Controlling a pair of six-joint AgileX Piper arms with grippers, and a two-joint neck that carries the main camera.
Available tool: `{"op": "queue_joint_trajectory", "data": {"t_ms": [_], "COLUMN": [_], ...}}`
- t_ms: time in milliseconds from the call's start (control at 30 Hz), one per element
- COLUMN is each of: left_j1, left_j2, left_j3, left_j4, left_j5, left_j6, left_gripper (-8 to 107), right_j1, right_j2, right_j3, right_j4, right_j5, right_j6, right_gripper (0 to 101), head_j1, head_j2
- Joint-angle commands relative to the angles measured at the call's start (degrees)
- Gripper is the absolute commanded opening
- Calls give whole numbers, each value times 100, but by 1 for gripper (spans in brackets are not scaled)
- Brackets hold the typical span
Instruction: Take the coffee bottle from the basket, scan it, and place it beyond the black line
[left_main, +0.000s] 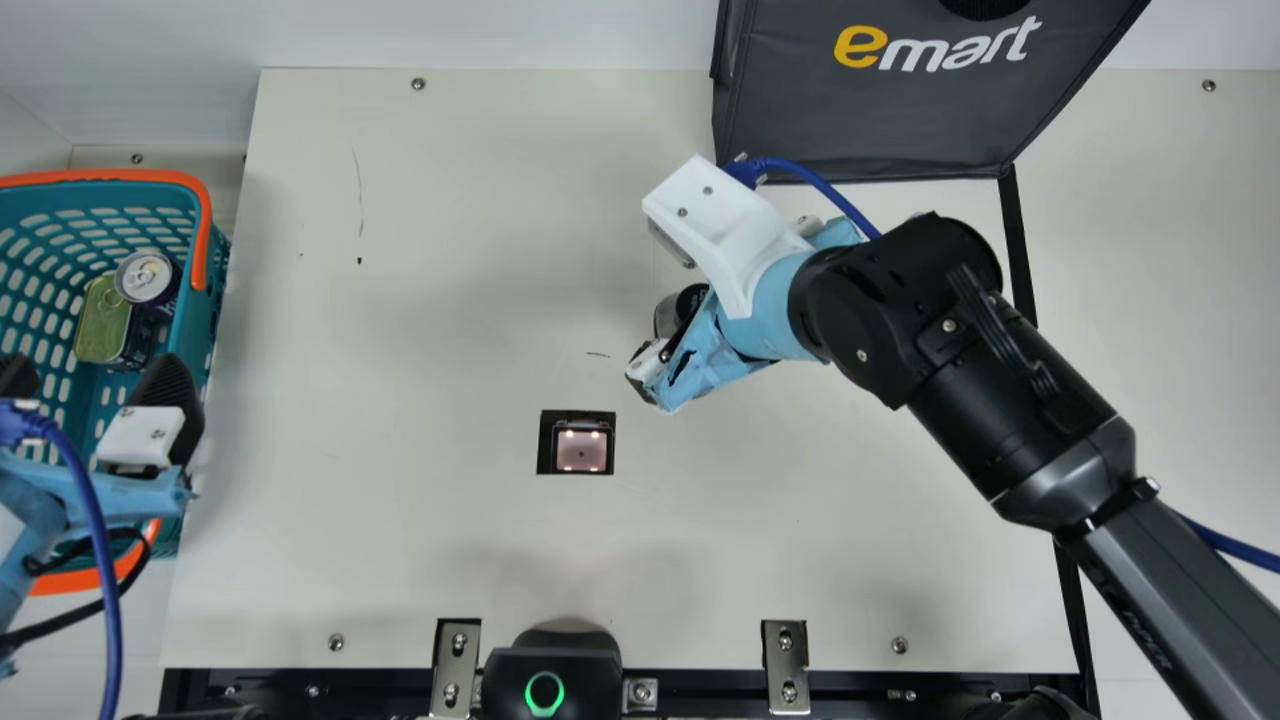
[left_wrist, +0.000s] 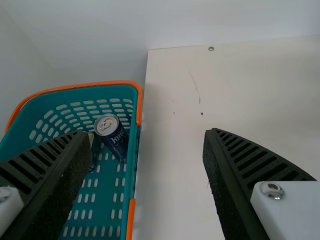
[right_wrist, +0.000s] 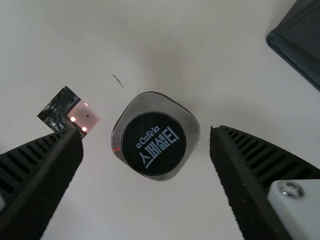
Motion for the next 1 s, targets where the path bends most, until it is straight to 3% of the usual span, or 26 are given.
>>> {"op": "queue_joint_trajectory", "data": {"t_ms": [0, 300, 967], "left_j1": [0, 0, 0], "left_j2": [0, 0, 0], "left_j3": [0, 0, 0], "left_j4": [0, 0, 0], "left_j5": [0, 0, 0], "left_j6": [0, 0, 0], "left_gripper": [90, 90, 90], "right_j1": [9, 43, 84], "right_j2": [2, 25, -108], "right_j3": [-5, -14, -104], "right_j4": [32, 113, 37], "right_j5": [20, 37, 124], "right_j6": [17, 52, 138], "right_gripper": [57, 0, 0], "head_j1": [-148, -148, -148], "head_j2": [9, 9, 9]}}
